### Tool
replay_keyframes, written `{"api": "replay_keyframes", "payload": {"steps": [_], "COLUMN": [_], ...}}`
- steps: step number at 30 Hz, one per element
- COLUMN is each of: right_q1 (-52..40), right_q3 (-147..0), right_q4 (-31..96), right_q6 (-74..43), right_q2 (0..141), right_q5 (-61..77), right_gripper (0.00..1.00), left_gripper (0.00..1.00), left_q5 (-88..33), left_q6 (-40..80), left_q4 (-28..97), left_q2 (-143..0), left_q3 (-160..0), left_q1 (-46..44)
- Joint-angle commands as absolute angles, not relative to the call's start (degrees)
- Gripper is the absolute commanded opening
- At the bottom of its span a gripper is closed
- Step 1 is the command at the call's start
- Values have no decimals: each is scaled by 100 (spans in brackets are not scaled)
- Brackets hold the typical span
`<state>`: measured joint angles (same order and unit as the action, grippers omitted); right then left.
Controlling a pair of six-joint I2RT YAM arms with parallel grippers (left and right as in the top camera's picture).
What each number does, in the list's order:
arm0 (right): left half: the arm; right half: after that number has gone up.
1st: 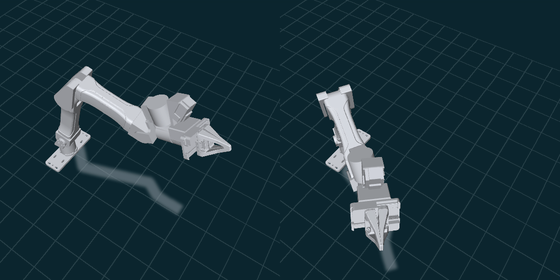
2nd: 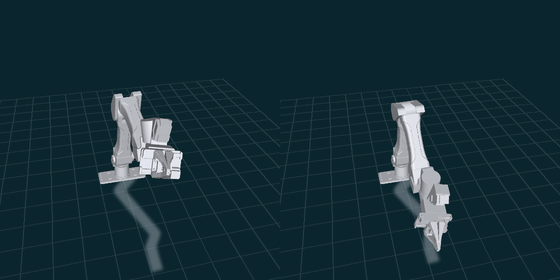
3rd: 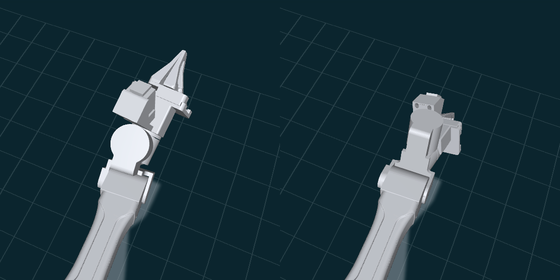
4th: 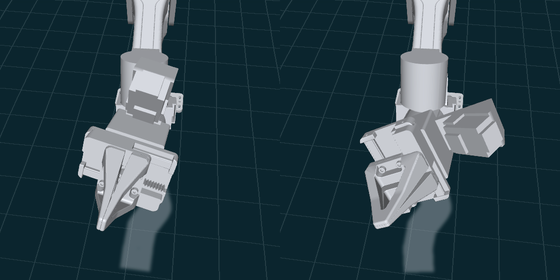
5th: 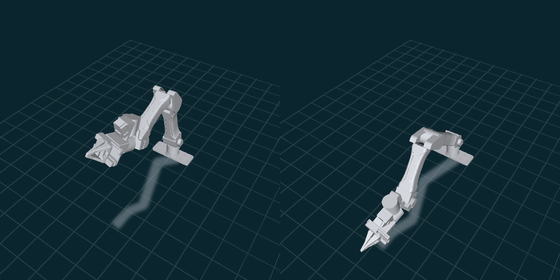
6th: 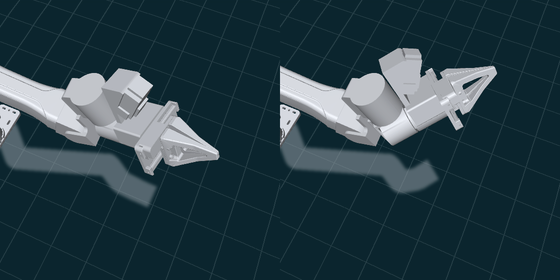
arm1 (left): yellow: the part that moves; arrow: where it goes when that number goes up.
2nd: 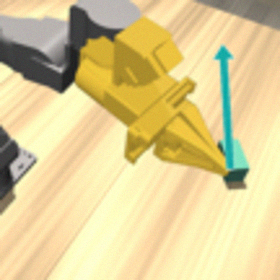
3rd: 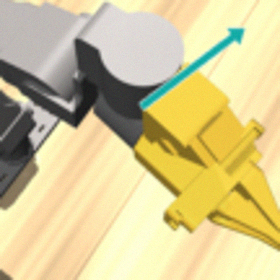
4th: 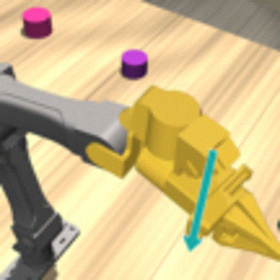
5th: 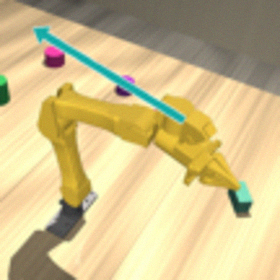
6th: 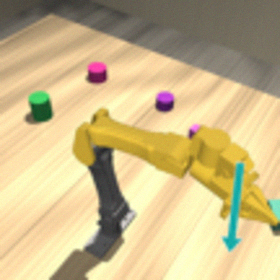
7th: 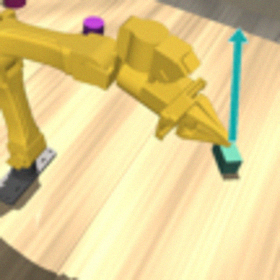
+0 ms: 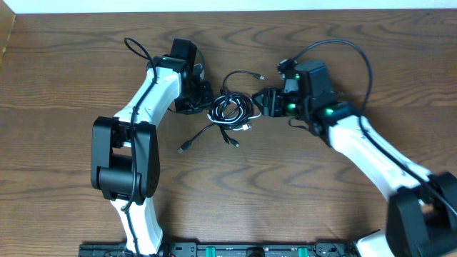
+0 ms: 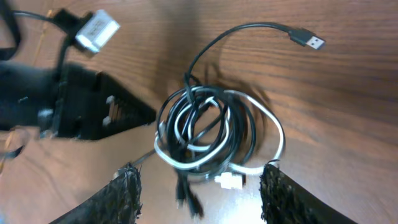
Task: Untangle cables
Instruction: 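Raise the right arm and move its gripper to the cable bundle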
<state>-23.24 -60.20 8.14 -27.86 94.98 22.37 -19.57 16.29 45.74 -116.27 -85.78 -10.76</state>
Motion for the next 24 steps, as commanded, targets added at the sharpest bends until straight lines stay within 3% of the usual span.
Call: {"api": "replay_keyframes", "payload": {"steps": [1,12,13,15,18,22,24], "right_q1": [-2484,-2827,-2845,-2849,-2845,-2770,-2600], "right_q3": [-6106,-6106,-6104,-6106,-6106,-6139,-6405], "right_q4": [486,-270,-311,-403,-401,-106,856], "right_q6": [-3179,-3531,-3566,-3603,-3599,-3642,-3607], "right_q2": [10005,11338,11404,11500,11520,11489,11459], "right_q5": [2128,2088,2086,2086,2091,2418,2460], "right_gripper": [59,58,55,40,1,1,1], "left_gripper": [37,37,37,37,37,37,37], "left_q5": [-1984,-1984,-1984,-1984,-1981,-1752,-1531], "left_q6": [1573,1573,1575,1573,1573,1509,1509], "left_q4": [4567,4567,4567,4569,4569,4574,4598], "left_q2": [-11703,-11703,-11703,-11703,-11703,-11703,-11703], "left_q3": [-8527,-8527,-8527,-8527,-8527,-8527,-8527], "left_q1": [-1096,-1096,-1096,-1096,-1096,-1096,-1094]}}
